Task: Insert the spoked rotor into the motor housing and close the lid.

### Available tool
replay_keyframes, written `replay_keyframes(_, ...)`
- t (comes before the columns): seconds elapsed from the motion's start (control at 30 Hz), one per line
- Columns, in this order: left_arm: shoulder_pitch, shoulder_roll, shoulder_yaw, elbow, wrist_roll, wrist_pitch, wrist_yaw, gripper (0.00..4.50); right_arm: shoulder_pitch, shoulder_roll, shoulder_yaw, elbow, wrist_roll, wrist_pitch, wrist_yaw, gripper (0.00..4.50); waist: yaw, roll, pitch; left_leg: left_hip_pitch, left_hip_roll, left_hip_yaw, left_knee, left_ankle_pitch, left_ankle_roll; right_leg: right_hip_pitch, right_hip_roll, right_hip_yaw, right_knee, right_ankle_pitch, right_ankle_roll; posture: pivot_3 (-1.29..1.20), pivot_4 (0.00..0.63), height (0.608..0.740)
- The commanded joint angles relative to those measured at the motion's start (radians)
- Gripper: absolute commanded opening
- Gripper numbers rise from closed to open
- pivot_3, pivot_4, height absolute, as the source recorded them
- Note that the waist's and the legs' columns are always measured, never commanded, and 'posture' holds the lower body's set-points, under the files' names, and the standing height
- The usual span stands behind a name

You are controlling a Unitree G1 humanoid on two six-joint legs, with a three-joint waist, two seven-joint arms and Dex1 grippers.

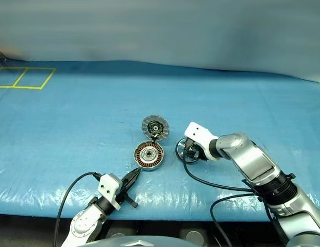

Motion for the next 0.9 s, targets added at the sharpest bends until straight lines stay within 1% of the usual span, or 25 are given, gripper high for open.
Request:
replay_keyframes(0.03,0.006,-0.004,-0.011,0.006,-0.001,-0.015,-0.003,0.0,0.018,-0.004,0.014,0.007,-0.025,0.0,-0.012,1.91,0.0,0.0,0.0,0.0,0.0,0.0,0.0,0.0,0.0,0.0,0.0,0.0,0.0,0.0,0.0,0.0,0.15,0.74)
replay_keyframes(0.07,0.005,-0.004,-0.012,0.006,-0.001,-0.015,-0.004,0.0,0.021,-0.003,0.014,0.005,-0.027,0.0,-0.014,1.91,0.0,0.0,0.0,0.0,0.0,0.0,0.0,0.0,0.0,0.0,0.0,0.0,0.0,0.0,0.0,0.0,0.15,0.74)
replay_keyframes(0.1,0.005,-0.004,-0.012,0.006,0.0,-0.015,-0.004,0.0,0.024,-0.001,0.012,0.004,-0.028,0.0,-0.015,1.53,0.0,0.0,0.0,0.0,0.0,0.0,0.0,0.0,0.0,0.0,0.0,0.0,0.0,0.0,0.0,0.0,0.15,0.74)
replay_keyframes(0.13,0.004,-0.004,-0.013,0.006,0.0,-0.015,-0.004,0.0,0.026,-0.001,0.011,0.002,-0.029,0.001,-0.015,1.38,-0.001,-0.001,-0.001,0.001,0.0,0.0,0.0,0.0,0.0,0.0,0.0,0.0,0.0,0.0,0.0,0.0,0.15,0.74)
replay_keyframes(0.17,0.004,-0.004,-0.013,0.006,0.0,-0.015,-0.004,0.0,0.028,-0.001,0.009,0.0,-0.031,0.001,-0.016,1.34,-0.001,-0.001,-0.001,0.002,0.0,0.0,0.0,0.0,0.0,0.0,0.0,0.0,0.0,0.0,0.0,0.0,0.15,0.74)
replay_keyframes(0.43,0.013,0.005,-0.002,-0.026,0.002,-0.021,0.003,0.0,0.035,-0.028,-0.046,-0.084,-0.028,0.003,-0.031,1.34,0.0,-0.001,-0.001,0.001,0.0,0.0,0.001,0.0,0.0,-0.001,0.0,0.0,0.0,0.0,0.0,0.0,0.15,0.74)
replay_keyframes(0.53,0.023,0.022,0.011,-0.062,0.006,-0.022,0.007,0.0,0.041,-0.058,-0.079,-0.16,0.004,0.005,0.002,1.34,0.0,0.0,0.0,-0.002,0.0,0.0,0.0,0.0,0.0,0.0,0.0,0.0,0.0,0.0,0.0,0.0,0.15,0.74)
replay_keyframes(0.67,0.024,0.05,0.029,-0.086,0.007,-0.015,0.005,0.0,0.054,-0.093,-0.103,-0.271,0.079,0.0,0.07,1.33,-0.002,0.001,0.001,-0.002,0.0,0.0,-0.002,0.0,0.0,-0.001,0.0,0.0,0.0,0.0,0.0,0.0,0.15,0.74)
replay_keyframes(0.8,0.018,0.057,0.033,-0.089,0.005,-0.01,0.002,0.0,0.015,-0.047,-0.071,-0.314,0.09,0.017,0.044,1.33,-0.002,0.0,0.001,-0.002,0.0,0.0,-0.001,0.0,0.0,-0.001,0.0,0.0,0.0,0.0,0.0,0.0,0.15,0.74)
replay_keyframes(0.9,0.015,0.057,0.028,-0.088,-0.001,-0.003,-0.004,0.0,-0.044,0.037,-0.024,-0.321,0.081,0.039,0.001,1.33,-0.005,-0.001,0.001,-0.001,0.0,0.0,0.0,0.0,0.0,-0.006,0.0,0.0,0.0,0.0,0.0,0.0,0.15,0.74)
